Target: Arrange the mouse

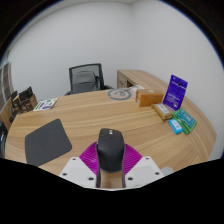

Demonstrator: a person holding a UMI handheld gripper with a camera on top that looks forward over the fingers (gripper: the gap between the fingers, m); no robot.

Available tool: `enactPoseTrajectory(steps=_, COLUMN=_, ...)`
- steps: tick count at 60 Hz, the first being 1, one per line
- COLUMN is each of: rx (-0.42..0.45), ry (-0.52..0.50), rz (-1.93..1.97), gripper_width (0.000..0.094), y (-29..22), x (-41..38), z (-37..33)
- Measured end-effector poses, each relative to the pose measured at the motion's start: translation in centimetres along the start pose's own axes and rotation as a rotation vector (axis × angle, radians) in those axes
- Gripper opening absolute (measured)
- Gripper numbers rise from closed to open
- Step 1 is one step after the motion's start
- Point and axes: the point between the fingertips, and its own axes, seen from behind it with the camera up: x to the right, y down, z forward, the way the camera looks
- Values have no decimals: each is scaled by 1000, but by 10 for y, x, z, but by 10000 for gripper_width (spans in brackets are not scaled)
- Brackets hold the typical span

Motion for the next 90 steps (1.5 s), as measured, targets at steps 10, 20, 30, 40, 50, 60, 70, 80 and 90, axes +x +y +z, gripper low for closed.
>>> enactPoseTrajectory(steps=10, rx=82, ry=-40, rz=-61, gripper_width=276, y=-69, x=-61, z=-28)
enactPoseTrajectory(steps=20, rx=112, ry=-129, rz=-105, gripper_width=275, y=-102, x=-154, z=-36)
enactPoseTrajectory(steps=30, rx=72, ry=-216, rz=-155, gripper_width=274, y=-73, x=-244, z=-17)
enactPoseTrajectory(steps=40, rx=-6, ry=-239, rz=-200, gripper_width=277, y=-14, x=-295, z=17)
enactPoseTrajectory(steps=50, rx=-58, ry=-199, rz=-233, gripper_width=288, y=31, x=-302, z=40)
enactPoseTrajectory(steps=60, rx=-65, ry=-172, rz=-238, gripper_width=473, y=45, x=-299, z=44)
enactPoseTrajectory(steps=70, rx=-90, ry=-188, rz=-215, gripper_width=831, y=41, x=-299, z=28)
enactPoseTrajectory(steps=80, rx=-53, ry=-147, rz=-155, gripper_width=861, y=7, x=-261, z=-36)
enactPoseTrajectory(steps=90, rx=-22, ry=-91, rz=-152, gripper_width=857, y=-9, x=-206, z=-108)
